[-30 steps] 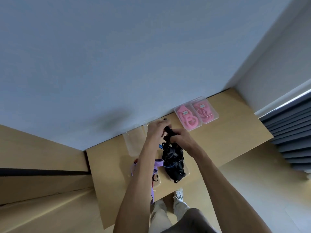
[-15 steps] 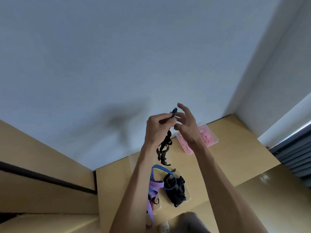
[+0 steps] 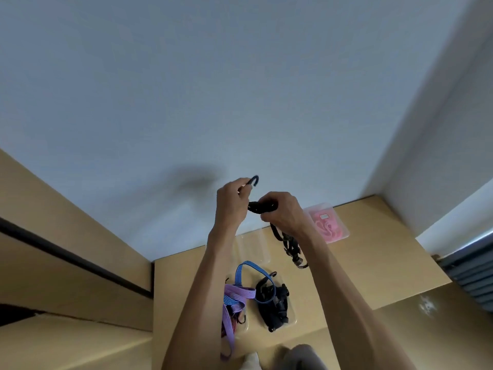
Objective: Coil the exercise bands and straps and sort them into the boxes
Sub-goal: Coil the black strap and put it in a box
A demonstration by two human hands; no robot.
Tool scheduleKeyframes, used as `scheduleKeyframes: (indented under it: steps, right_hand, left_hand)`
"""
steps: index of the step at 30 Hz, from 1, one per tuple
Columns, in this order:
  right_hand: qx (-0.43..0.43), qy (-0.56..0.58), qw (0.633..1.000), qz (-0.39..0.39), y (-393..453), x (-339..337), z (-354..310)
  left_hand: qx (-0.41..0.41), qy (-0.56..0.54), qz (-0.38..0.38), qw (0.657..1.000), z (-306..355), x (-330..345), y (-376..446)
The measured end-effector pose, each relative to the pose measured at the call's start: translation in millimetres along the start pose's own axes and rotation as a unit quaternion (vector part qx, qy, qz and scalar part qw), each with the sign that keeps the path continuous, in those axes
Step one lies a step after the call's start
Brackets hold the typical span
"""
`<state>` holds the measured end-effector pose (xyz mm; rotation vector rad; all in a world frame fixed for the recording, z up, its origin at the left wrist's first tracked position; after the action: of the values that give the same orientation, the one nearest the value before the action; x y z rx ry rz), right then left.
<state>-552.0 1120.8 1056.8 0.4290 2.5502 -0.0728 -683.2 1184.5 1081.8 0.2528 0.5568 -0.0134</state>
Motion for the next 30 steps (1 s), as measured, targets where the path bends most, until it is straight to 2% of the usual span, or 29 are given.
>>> scheduleKeyframes:
  steps: [4,5,8,12,17,20,22,26,30]
  right_hand:
    - [-0.029,0.031,0.999,0.032,7.8,-6.3,-10.9]
    - [-0.027,0.045,0.998,0.039,10.5,-8.0,-12.8]
    - [-0.026,0.064,0.996,0.061,18.4,-14.5,-15.6]
    - [-0.035,0.086,0.994,0.064,26.1,-14.6,-26.0]
    - [0.019,0.255,0.966,0.030,41.8,-5.2,-17.2]
    - [0.080,0.365,0.925,-0.063,42.9,23.2,-6.8]
    - [0.087,0.433,0.892,-0.102,38.8,41.8,-7.1]
    - [0.147,0.567,0.803,-0.108,26.4,68.3,4.3]
    - [0.172,0.635,0.746,-0.104,13.0,86.8,8.7]
  left_hand:
    - [-0.046,0.000,-0.184,0.982,-28.6,18.8,-7.5]
    - [-0.041,-0.009,-0.197,0.980,-29.8,17.9,-7.0]
    - [-0.042,-0.050,-0.168,0.984,-34.1,1.7,6.5]
    - [-0.004,-0.066,-0.246,0.967,-30.1,7.4,11.4]
    - [-0.037,-0.264,-0.254,0.930,-21.0,2.9,13.7]
    - [-0.060,-0.332,-0.271,0.902,-19.4,1.1,11.2]
    - [-0.073,-0.363,-0.279,0.886,-17.4,2.6,9.7]
    - [-0.107,-0.376,-0.248,0.886,-25.0,3.6,12.5]
    - [-0.134,-0.375,-0.236,0.886,-31.9,6.2,6.8]
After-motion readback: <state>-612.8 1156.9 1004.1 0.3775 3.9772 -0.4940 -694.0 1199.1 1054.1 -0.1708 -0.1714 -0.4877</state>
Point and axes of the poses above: each hand's wrist, its own y-axis towards the middle knuckle, its own x-axis out of the palm, z = x × y, the point moved 9 cm from there along y, towards the middle knuckle, and after that the axes turned 10 degrees about z, right-handed, at the moved point
